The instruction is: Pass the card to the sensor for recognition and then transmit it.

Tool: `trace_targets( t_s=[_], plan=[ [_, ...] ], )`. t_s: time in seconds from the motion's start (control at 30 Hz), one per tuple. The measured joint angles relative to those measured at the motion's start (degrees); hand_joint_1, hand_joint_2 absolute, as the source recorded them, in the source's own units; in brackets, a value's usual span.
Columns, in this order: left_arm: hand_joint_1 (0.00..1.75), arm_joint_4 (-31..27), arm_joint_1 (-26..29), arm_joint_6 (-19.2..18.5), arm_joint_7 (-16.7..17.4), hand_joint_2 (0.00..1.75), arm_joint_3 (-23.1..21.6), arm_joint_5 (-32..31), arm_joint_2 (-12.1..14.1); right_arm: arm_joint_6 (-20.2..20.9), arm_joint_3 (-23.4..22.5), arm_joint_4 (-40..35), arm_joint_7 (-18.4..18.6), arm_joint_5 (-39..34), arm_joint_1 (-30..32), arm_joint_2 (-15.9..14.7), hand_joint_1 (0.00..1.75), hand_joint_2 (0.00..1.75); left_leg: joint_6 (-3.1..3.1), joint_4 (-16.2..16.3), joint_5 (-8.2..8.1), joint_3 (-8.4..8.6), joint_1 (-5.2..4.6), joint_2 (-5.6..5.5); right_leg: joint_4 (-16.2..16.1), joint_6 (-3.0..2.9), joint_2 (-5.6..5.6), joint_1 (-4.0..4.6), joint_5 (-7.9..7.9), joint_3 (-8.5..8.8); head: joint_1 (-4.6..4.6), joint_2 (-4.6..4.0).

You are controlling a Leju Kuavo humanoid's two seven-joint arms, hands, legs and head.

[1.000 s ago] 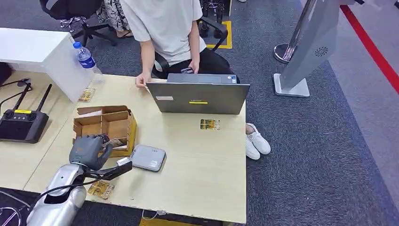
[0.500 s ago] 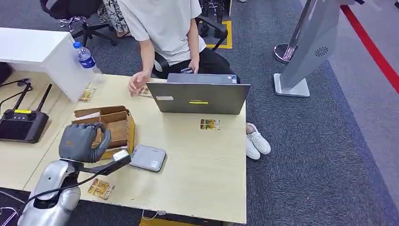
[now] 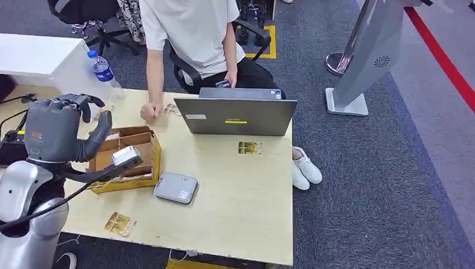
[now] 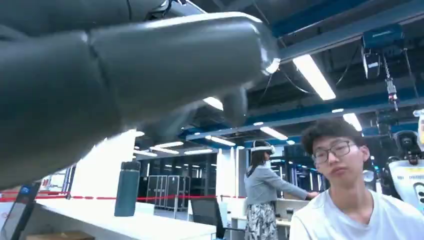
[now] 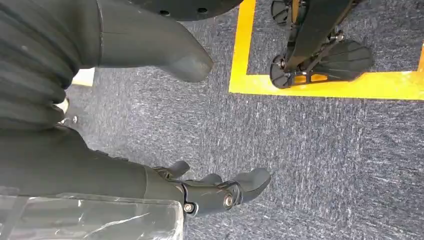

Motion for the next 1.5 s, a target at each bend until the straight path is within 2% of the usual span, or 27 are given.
trace_targets(
  t_s=[0.13,0.27,0.37,0.5,0.67,0.93,0.97,1.03,1.07,1.5],
  plan=[
    [0.00,3.9,-0.2,-5.5,0.6,1.75,-0.4,1.2,1.9,0.0,0.0,0.0,0.6,0.2,-0.3,0.5,0.00,1.75,0.00,0.0,0.00,0.00,0.00,0.03,0.0,0.00,0.05,0.00,0.00,-0.03,0.00,0.00],
    [0.00,8.2,1.2,-6.5,-1.2,1.75,-0.6,2.8,5.7,0.0,0.0,0.0,1.3,0.2,-0.3,0.8,0.00,1.75,-0.01,0.0,0.00,0.00,0.02,0.13,0.0,-0.01,0.13,0.01,-0.01,-0.05,-0.02,0.00],
    [0.00,9.5,3.7,-5.4,-2.8,1.75,-0.7,3.3,8.0,0.0,0.0,0.0,1.3,0.2,-0.4,1.0,0.00,1.75,-0.01,0.0,-0.01,-0.02,0.02,0.14,0.0,-0.01,0.14,0.01,-0.02,-0.07,-0.04,0.00],
    [0.00,10.2,6.8,-3.2,-4.6,1.75,-1.0,3.2,9.5,-0.2,0.0,0.0,1.3,0.1,-0.6,1.1,0.00,1.75,-0.01,0.0,-0.01,-0.05,0.00,0.13,0.0,0.00,0.14,0.00,-0.03,-0.07,-0.04,0.00],
    [0.00,10.3,10.7,1.2,-6.6,1.75,-1.4,2.5,9.7,-0.2,0.0,0.0,0.8,-0.3,-0.6,1.1,0.00,1.75,0.02,0.0,-0.03,-0.05,-0.02,0.13,0.0,0.01,0.13,-0.01,-0.02,-0.06,-0.04,0.00],
    [0.00,10.3,16.7,4.6,-7.2,1.75,-1.5,2.6,9.6,0.0,-0.7,0.0,0.4,-1.1,-0.5,1.0,0.00,1.75,0.02,0.0,-0.03,-0.04,-0.01,0.13,0.0,0.00,0.12,0.00,-0.02,-0.06,-0.04,0.00],
    [0.00,10.3,17.4,4.7,-7.3,0.00,-1.4,2.6,9.6,0.0,-0.7,0.0,0.4,-1.1,-0.5,1.0,0.00,1.75,0.02,0.0,-0.03,-0.04,-0.01,0.13,0.0,0.00,0.12,0.00,-0.02,-0.06,-0.02,0.00],
    [0.00,10.3,18.6,4.9,-7.3,0.00,-1.4,3.1,9.4,0.1,-0.8,0.0,0.3,-1.1,-0.4,0.9,0.00,1.75,0.02,0.0,-0.03,-0.05,0.00,0.12,0.0,0.01,0.11,0.00,-0.03,-0.06,-0.02,0.00],
    [0.00,10.3,19.1,5.0,-7.3,1.75,-1.4,3.6,9.3,0.1,-0.9,0.0,0.3,-1.1,-0.4,0.9,0.00,1.75,0.02,0.0,-0.03,-0.05,0.00,0.11,0.0,0.01,0.10,0.00,-0.03,-0.06,-0.02,0.00],
    [0.00,13.3,21.6,4.1,-6.8,1.75,1.2,6.3,6.4,0.2,-0.9,0.0,0.5,-0.3,-0.2,0.7,0.00,1.75,0.03,0.0,-0.03,-0.05,0.00,0.09,0.0,0.01,0.04,0.00,-0.02,-0.04,-0.02,0.00]
  ],
)
